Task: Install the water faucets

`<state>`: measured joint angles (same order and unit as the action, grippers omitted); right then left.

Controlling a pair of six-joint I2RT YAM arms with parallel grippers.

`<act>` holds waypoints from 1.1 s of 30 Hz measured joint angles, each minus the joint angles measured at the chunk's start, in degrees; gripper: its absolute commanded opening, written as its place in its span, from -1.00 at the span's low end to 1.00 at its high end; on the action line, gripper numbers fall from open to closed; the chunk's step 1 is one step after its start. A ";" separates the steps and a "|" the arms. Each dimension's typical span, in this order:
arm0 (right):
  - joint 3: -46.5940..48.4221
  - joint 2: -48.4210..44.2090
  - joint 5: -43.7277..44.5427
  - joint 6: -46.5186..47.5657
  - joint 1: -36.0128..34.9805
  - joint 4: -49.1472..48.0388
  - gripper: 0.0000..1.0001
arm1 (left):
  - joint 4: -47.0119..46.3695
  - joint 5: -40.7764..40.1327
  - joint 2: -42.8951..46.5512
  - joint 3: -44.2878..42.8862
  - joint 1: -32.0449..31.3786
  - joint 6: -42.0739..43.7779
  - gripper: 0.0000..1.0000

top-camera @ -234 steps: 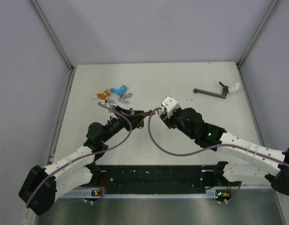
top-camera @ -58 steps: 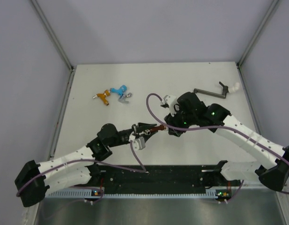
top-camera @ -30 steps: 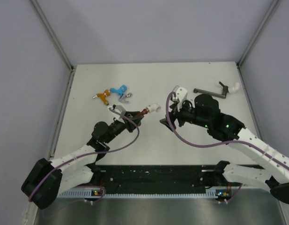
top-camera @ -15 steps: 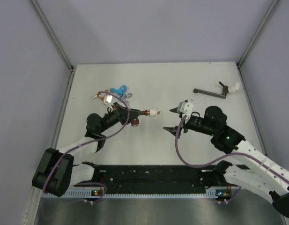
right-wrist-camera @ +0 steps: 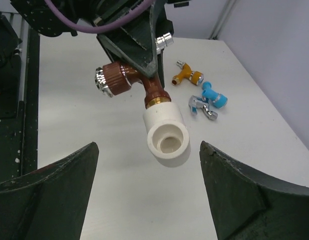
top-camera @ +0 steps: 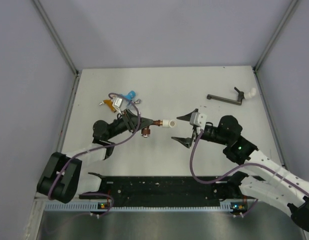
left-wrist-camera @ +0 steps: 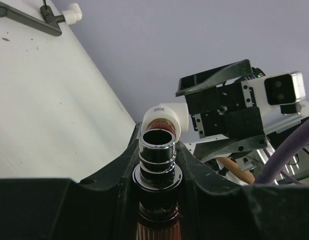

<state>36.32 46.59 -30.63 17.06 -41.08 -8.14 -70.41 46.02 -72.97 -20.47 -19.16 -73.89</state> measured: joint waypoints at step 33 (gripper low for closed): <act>-0.92 4.04 -3.93 -1.16 0.00 -10.82 0.41 | -0.83 3.23 9.51 -2.95 -2.10 3.58 -1.00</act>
<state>35.40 50.63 -34.57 15.90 -41.08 -18.96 -71.24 49.25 -63.46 -23.42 -21.26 -70.30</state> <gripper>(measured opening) 0.732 0.346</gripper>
